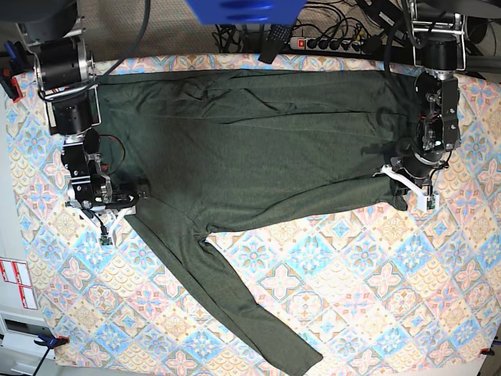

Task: Fold the T-shirt properly
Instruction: 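Grasp the shirt's side edges with the left and right grippers, then pull the grasped side edges back toward the robot with both grippers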

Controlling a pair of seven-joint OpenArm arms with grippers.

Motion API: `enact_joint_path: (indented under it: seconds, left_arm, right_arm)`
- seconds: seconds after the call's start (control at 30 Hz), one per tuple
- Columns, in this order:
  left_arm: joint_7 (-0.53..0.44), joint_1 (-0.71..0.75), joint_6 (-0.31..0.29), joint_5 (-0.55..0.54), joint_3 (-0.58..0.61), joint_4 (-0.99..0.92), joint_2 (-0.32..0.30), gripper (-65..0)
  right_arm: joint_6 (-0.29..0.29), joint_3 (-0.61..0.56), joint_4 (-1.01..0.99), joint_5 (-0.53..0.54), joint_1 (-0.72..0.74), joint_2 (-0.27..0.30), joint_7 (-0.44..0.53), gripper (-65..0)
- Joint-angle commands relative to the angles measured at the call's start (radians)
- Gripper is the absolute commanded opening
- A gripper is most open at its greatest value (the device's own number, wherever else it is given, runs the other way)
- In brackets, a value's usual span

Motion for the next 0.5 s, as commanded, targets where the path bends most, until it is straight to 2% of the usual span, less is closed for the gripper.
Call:
enact_joint_path:
  seconds: [0.0,0.13,0.17,0.23,0.3,0.33,0.4,0.47]
  left_arm:
    - [-0.021,-0.016,-0.002,-0.004,-0.009,0.018,-0.017,-65.0]
    - [-0.021,-0.016,-0.002,-0.004,-0.009,0.018,-0.017,-65.0]
    - [-0.021,-0.016,-0.002,-0.004,-0.009,0.018,-0.017,-65.0]
    - [-0.021,-0.016,-0.002,-0.004,-0.009,0.018,-0.017,-65.0]
    - [-0.021,-0.016,-0.002,-0.004,-0.009,0.018,-0.017,-65.0]
    - [-0.021,-0.016,-0.002,-0.004,-0.009,0.018,-0.017,-65.0]
    - [-0.021,-0.016,-0.002,-0.004,-0.009,0.018,-0.017,-65.0]
    - [-0.021,-0.016,-0.002,-0.004,-0.009,0.018,-0.019,-65.0]
  right_arm:
    - [-0.006,0.003,-0.005,-0.014,0.021,0.012,0.002,-29.8]
    - [0.004,0.003,-0.036,-0.014,0.019,0.012,0.028,-30.1]
    - [0.027,0.003,-0.042,-0.011,0.018,0.012,0.028,-30.1]
    - [0.108,0.010,-0.046,-0.011,0.015,0.012,0.028,-32.1]
    - [0.172,0.013,-0.046,-0.009,0.015,0.012,0.028,-37.8]
    - [0.195,0.013,-0.046,-0.011,0.015,0.012,0.028,-43.1]
    - [0.220,0.013,-0.042,-0.011,0.013,0.012,0.029,-53.8]
    - [0.246,0.013,-0.039,-0.009,0.013,0.012,0.043,-61.7]
